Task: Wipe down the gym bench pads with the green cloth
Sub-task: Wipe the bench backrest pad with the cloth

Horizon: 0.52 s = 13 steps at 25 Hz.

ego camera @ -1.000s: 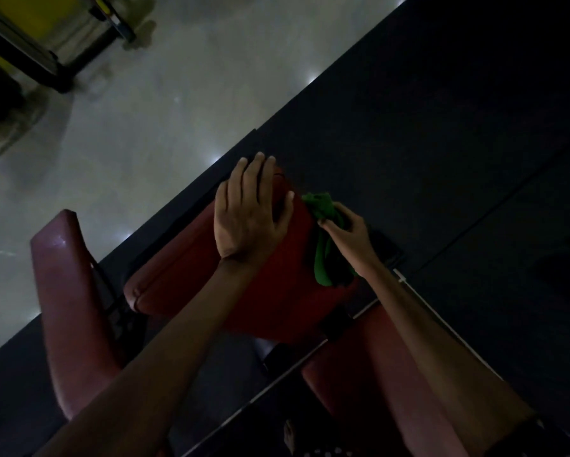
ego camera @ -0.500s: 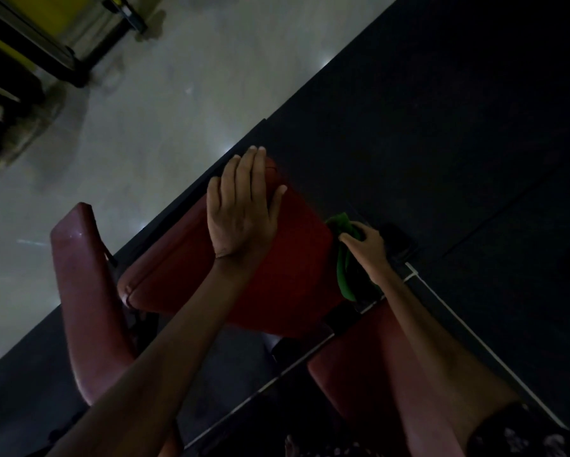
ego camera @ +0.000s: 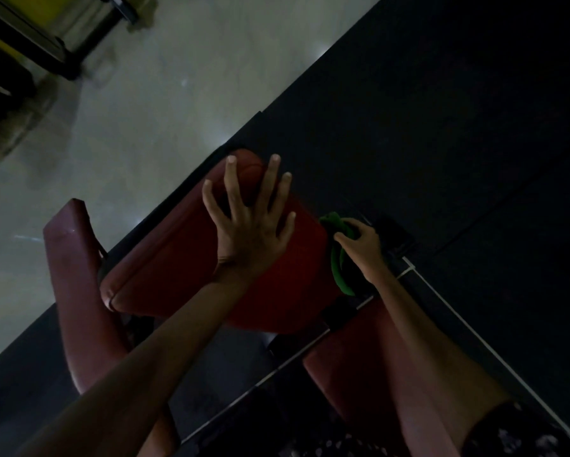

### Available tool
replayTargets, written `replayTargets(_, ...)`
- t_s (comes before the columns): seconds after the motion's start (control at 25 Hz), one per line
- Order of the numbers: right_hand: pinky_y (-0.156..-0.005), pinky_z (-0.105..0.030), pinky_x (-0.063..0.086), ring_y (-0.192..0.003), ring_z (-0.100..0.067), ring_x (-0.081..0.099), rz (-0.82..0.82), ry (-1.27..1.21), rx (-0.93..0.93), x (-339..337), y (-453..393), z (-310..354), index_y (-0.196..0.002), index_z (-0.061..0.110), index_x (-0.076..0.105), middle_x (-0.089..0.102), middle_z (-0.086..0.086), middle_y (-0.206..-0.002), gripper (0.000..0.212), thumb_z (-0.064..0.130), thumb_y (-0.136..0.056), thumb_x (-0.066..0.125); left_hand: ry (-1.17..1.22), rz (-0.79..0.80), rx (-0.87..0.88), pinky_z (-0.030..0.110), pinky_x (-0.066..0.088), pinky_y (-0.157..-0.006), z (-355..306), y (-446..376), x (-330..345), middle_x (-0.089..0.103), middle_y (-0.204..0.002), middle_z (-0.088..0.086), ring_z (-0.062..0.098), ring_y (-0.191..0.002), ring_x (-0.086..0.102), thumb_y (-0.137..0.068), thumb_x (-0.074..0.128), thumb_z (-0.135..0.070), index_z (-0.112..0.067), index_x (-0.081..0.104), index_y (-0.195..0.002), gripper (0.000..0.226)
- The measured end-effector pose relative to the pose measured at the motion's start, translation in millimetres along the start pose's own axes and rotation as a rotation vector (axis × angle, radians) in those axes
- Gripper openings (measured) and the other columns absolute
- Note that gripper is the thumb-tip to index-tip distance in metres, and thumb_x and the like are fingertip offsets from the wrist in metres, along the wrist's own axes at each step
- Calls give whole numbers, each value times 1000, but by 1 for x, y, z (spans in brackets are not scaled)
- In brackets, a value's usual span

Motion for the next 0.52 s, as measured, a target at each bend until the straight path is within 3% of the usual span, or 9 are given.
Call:
replayTargets(0.08, -71, -22, 52, -82, -9, 62, 35, -140, -53, 7, 0, 7, -95, 21, 66, 65, 4, -86, 21, 4, -82, 65, 14, -8, -16, 64, 23, -101, 2, -3, 0, 15, -152, 0, 45, -132, 16, -89, 33, -60, -28, 35, -142, 61)
replayTargets(0.16, -70, -23, 52, -82, -12, 62, 44, -201, 5, 6, -4, -17, -97, 16, 66, 65, 1, -87, 22, 1, -82, 64, 41, -14, -25, 63, 20, -101, 3, -4, 2, 16, -151, 0, 45, -131, 15, -89, 35, -59, -29, 38, -140, 59)
replayTargets(0.24, -74, -29, 50, -88, -19, 63, 21, -115, 138, -2, -13, -59, -102, 15, 65, 65, -2, -89, 21, 6, -84, 64, 57, -24, -26, 61, 15, -100, 2, -2, 3, 16, -150, -1, 45, -131, 14, -89, 36, -58, -29, 38, -138, 57)
replayTargets(0.36, -81, -36, 48, -97, -26, 62, 1, 23, 306, -12, -26, -110, -110, 12, 64, 65, -11, -101, 23, 14, -87, 61, 60, -34, -28, 65, 21, -101, 2, -3, 7, 16, -149, -1, 45, -130, 15, -89, 35, -57, -29, 35, -136, 55)
replayTargets(0.52, -77, -34, 47, -91, -21, 59, -7, 16, 312, -13, -33, -114, -107, 16, 64, 63, -6, -94, 20, 14, -87, 61, 105, -43, -54, 68, 28, -97, 4, -2, 7, 19, -148, -1, 45, -129, 16, -88, 38, -55, -27, 39, -132, 52)
Point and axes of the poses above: each hand's wrist, its own y-axis away from the middle knuckle, its own x-axis out of the palm, z = x × y, the point moved 10 cm from there along -y, towards the middle knuckle
